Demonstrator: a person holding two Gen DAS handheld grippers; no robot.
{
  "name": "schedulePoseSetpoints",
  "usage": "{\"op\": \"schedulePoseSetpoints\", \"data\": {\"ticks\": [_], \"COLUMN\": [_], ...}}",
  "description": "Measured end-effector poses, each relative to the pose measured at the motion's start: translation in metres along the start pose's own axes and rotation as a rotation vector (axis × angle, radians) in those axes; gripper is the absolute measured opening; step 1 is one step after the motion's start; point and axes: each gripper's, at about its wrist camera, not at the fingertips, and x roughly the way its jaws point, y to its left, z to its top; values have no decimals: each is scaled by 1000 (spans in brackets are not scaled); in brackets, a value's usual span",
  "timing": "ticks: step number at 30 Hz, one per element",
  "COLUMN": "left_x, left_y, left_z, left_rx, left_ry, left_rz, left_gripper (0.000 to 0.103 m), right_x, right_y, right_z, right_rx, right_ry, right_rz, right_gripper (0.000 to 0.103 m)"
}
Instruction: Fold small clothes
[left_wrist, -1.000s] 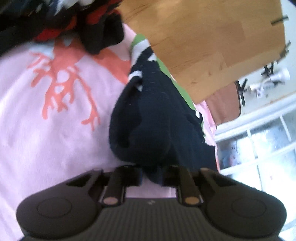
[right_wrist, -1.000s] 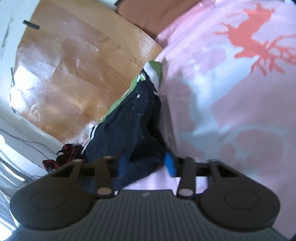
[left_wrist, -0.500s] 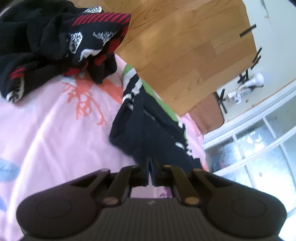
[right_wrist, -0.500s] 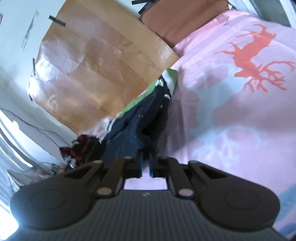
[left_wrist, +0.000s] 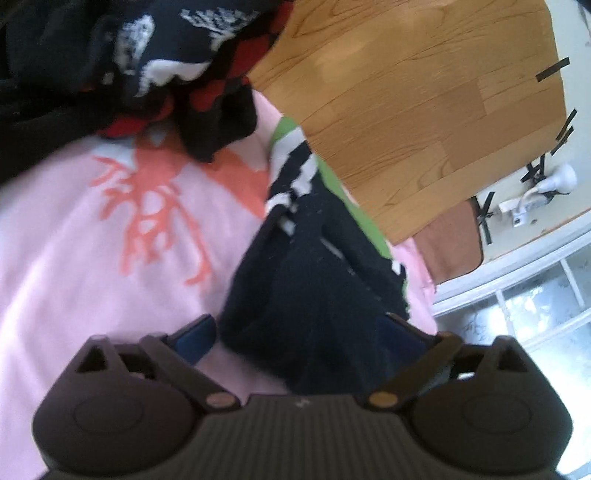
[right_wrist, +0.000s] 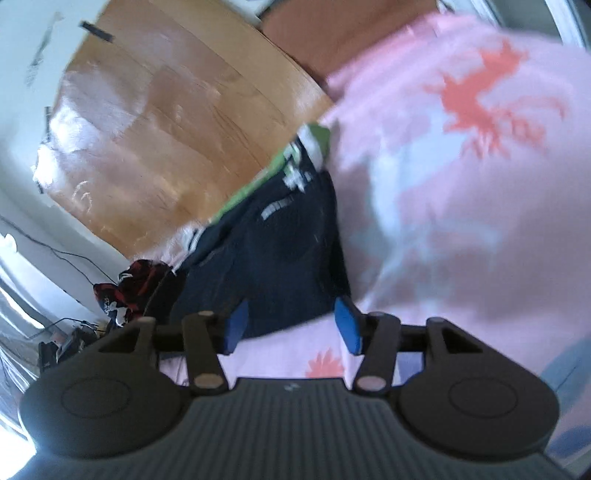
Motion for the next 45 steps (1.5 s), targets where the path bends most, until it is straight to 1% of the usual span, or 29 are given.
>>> {"op": "schedulePoseSetpoints", "data": {"ticks": [1, 2, 3, 4, 5, 7, 8, 9, 10, 12, 14, 16, 18, 20, 22, 24, 25, 27, 28, 30, 32, 33, 34, 36, 38, 39, 42, 43, 45], "left_x": [5, 11, 16, 15, 12, -1, -10, -21, -33, -51, -64, -75, -82, -81, -83, -95, -104, -119, -122, -115, -94, -78, -59, -18, 37, 63, 139, 158, 190], "left_y": [-1, 0, 3, 3, 0, -3, -2, -2, -2, -4, -10, -16, -16, -9, 2, 10, 11, 7, 0, -19, -45, -59, -73, -92, -105, -108, -106, -103, -97], "left_z": [-1, -2, -4, -9, -12, -18, -18, -19, -20, -24, -32, -43, -57, -69, -73, -68, -62, -47, -37, -14, 10, 23, 35, 58, 83, 95, 129, 138, 146], "left_rx": [3, 4, -16, -25, -4, 7, -1, -7, -11, -20, -1, 18, 18, 3, -22, -44, -45, -18, 10, 91, 185, 241, 299, 371, 393, 401, 397, 384, 380], "left_ry": [0, 21, 48, 34, 25, 2, -11, -31, -44, -48, -47, -32, -10, 27, 46, 7, -27, -97, -124, -144, -137, -122, -102, -50, 21, 45, 123, 147, 191], "left_rz": [2, -8, -31, -39, -32, -37, -44, -47, -53, -65, -56, -45, -40, 2, 52, 64, 66, 84, 102, 119, 110, 102, 96, 91, 99, 118, 192, 203, 212], "left_gripper": [50, 25, 21, 21, 20, 19, 19, 18, 17, 17, 17, 17, 17, 20, 23, 23, 23, 25, 27, 29, 34, 39, 44, 47, 48, 49, 56, 61, 65], "right_x": [7, 12, 17, 21, 26, 39, 47, 54, 54, 45, 28, 6, -13, -27, -27, -22, -24, -28, -29, -27, -14, -4, 5, 34, 70, 87, 151, 166, 200], "right_y": [-5, -7, -9, -9, -6, 1, 2, 2, 0, 4, 8, 16, 23, 21, 11, 1, -5, -4, -3, 1, 11, 17, 24, 43, 59, 65, 83, 85, 89], "right_z": [0, 1, 2, 3, 4, 6, 6, 6, 6, 9, 13, 14, 11, 4, -2, -5, -1, 11, 19, 39, 57, 67, 76, 96, 114, 122, 148, 153, 164], "right_rx": [33, 60, 87, 103, 105, 91, 85, 90, 97, 67, 45, -14, -72, -97, -100, -103, -119, -185, -209, -238, -292, -332, -371, -440, -484, -499, -524, -531, -542], "right_ry": [11, -5, -18, -36, -50, -45, -25, 0, -6, -18, -12, 3, 20, 44, 70, 58, 33, -57, -73, -98, -102, -99, -93, -60, -7, 26, 123, 155, 216], "right_rz": [-2, 18, 40, 55, 60, 62, 50, 38, 46, 77, 133, 161, 172, 161, 107, -7, -68, -184, -202, -175, -149, -135, -113, -47, -6, 7, 10, 8, -1], "right_gripper": [56, 57, 56, 55, 53, 33, 12, 12, 12, 11, 11, 11, 11, 12, 20, 40, 40, 40, 40, 40, 40, 40, 41, 45, 48, 49, 52, 53, 65]}}
